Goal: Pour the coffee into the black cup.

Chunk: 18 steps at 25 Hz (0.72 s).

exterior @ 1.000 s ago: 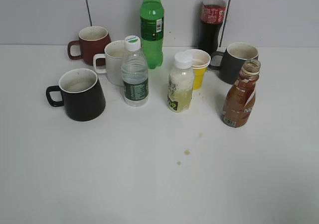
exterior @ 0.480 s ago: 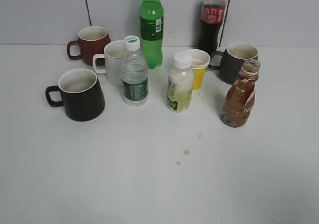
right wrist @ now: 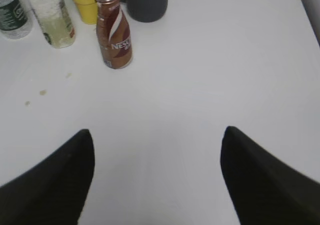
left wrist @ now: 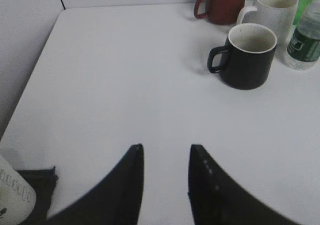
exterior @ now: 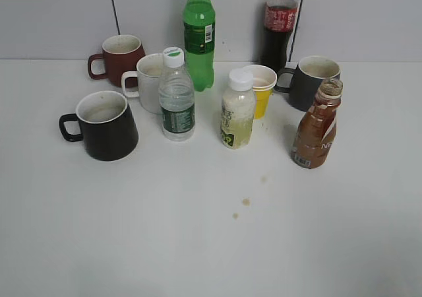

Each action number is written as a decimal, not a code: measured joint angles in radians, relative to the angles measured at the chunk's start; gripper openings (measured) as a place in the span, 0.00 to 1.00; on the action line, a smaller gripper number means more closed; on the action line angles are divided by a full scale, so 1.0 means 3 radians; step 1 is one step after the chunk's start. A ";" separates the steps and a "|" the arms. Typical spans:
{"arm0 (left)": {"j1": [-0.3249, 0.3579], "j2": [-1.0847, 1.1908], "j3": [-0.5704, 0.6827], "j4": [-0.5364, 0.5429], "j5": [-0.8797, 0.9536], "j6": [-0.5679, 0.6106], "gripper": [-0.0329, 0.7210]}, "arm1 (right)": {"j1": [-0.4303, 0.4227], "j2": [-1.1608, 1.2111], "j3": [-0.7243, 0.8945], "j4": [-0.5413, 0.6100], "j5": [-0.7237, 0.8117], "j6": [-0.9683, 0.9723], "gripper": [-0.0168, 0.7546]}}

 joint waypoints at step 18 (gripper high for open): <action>0.0041 -0.0217 0.0000 0.0000 -0.0006 0.0000 0.36 | -0.0151 -0.0098 0.0015 0.0073 0.0000 -0.0002 0.78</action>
